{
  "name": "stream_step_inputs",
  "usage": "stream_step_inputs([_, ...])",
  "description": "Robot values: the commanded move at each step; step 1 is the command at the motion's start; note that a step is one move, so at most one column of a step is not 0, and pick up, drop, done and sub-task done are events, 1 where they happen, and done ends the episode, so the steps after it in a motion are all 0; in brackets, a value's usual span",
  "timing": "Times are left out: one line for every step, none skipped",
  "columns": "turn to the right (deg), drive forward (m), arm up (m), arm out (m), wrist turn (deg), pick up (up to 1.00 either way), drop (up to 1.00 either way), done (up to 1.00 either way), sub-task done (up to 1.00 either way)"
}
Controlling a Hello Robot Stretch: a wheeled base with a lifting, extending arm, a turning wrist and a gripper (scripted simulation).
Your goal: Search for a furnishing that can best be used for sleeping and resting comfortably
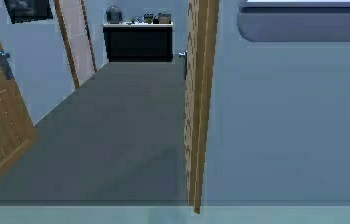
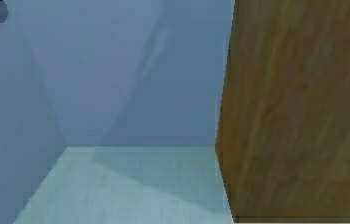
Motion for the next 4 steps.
stream_step_inputs([45.0,0.0,0.0,0.0,0.0,0.0,0.0,0.0,0.0])
stream_step_inputs([45.0,0.0,0.0,0.0,0.0,0.0,0.0,0.0,0.0])
stream_step_inputs([45.0,0.0,0.0,0.0,0.0,0.0,0.0,0.0,0.0])
stream_step_inputs([36.0,0.0,0.0,0.0,0.0,0.0,0.0,0.0,0.0])
